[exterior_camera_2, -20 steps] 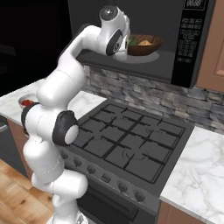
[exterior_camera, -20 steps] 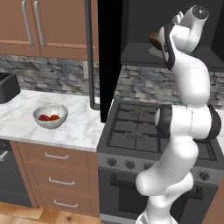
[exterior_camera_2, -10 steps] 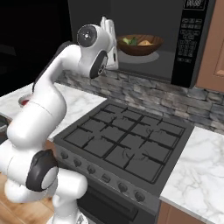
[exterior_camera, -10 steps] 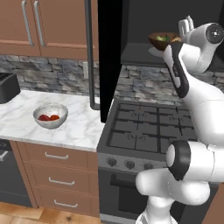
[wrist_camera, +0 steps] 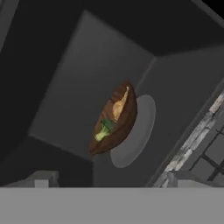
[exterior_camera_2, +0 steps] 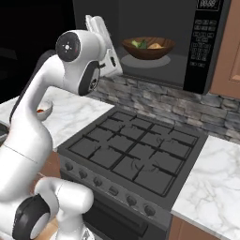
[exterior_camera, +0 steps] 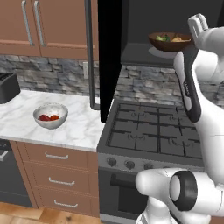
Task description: Place the bowl containing the onion and broccoli in the microwave. Close the microwave door and press the start button to microwave the meal.
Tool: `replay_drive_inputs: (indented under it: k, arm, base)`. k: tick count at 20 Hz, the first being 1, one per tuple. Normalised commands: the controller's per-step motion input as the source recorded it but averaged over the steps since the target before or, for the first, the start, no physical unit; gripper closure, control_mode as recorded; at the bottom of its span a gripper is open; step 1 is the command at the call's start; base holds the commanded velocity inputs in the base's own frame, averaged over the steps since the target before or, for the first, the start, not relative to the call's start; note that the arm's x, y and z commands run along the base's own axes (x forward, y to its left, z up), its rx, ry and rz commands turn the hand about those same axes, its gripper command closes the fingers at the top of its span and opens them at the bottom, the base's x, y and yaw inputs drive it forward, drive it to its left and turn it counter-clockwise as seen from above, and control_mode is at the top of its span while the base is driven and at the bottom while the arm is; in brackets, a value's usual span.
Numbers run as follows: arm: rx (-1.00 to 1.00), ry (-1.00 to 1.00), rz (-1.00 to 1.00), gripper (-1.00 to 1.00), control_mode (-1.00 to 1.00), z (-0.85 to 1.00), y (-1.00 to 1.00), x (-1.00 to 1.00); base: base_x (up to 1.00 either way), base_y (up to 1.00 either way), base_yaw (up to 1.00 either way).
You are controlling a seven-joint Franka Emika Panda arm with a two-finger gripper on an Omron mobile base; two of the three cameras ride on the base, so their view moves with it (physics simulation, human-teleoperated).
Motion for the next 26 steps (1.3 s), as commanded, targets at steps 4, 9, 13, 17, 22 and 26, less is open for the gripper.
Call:
replay_drive_inputs:
  k: [4, 9, 13, 17, 22, 26]
  arm:
    - [-0.5, 0.02, 0.25, -1.0, -1.0, 0.34, 0.08, -1.0]
    - [-0.53, 0.11, 0.28, -1.0, -1.0, 0.14, 0.12, -1.0]
    - [-0.58, 0.15, 0.2, -1.0, -1.0, 0.01, 0.3, -1.0]
    - [-0.65, 0.16, 0.15, -1.0, -1.0, 0.0, 0.44, -1.0]
    - [-0.67, 0.07, 0.11, -1.0, -1.0, 0.0, 0.52, -0.99]
    - [-0.57, -0.03, 0.02, -1.0, -1.0, -0.12, 0.52, -0.56]
  base:
    - [0.0, 0.0, 0.0]
    - [0.0, 0.0, 0.0]
    - [0.0, 0.0, 0.0]
    - [0.0, 0.0, 0.0]
    - [0.0, 0.0, 0.0]
    - [0.0, 0.0, 0.0]
